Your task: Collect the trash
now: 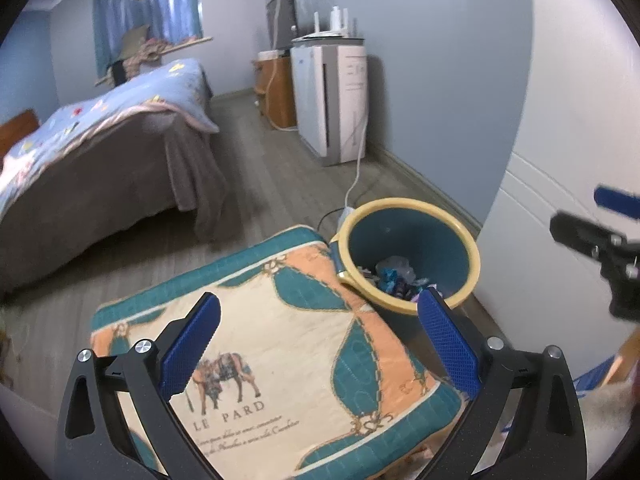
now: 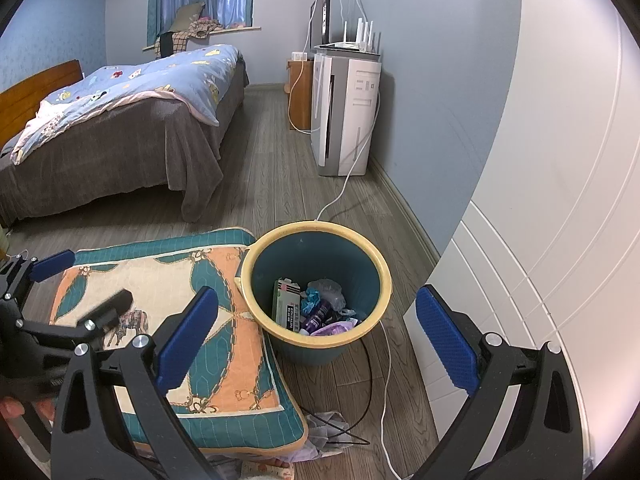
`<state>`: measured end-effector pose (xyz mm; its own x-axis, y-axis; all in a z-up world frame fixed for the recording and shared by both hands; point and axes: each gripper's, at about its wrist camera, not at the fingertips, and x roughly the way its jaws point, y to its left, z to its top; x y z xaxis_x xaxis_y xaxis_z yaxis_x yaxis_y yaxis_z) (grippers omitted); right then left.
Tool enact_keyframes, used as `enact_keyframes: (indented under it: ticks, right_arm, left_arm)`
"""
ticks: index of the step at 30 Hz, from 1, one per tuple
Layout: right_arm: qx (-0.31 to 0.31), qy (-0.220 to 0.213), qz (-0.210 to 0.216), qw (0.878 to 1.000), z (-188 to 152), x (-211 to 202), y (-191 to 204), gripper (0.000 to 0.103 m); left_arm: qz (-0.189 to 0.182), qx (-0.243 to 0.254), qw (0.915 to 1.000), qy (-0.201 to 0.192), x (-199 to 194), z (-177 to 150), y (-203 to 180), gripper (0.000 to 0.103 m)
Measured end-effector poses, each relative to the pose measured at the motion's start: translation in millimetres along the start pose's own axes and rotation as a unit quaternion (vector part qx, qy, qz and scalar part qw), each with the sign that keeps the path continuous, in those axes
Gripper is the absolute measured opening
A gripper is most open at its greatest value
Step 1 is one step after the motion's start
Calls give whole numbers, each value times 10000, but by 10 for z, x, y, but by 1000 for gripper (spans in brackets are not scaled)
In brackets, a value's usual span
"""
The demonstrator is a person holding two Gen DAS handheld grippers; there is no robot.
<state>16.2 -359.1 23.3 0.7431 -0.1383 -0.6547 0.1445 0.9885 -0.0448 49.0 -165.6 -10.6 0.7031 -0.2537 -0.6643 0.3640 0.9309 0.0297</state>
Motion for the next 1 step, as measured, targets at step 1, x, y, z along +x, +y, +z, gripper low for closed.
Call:
enact_keyframes:
  ticks: [1]
  right_arm:
    - [5,21,0,10000,-5,3,-5,97]
  left_arm:
    - [68,-117,9999,-35,-34,27,46,98]
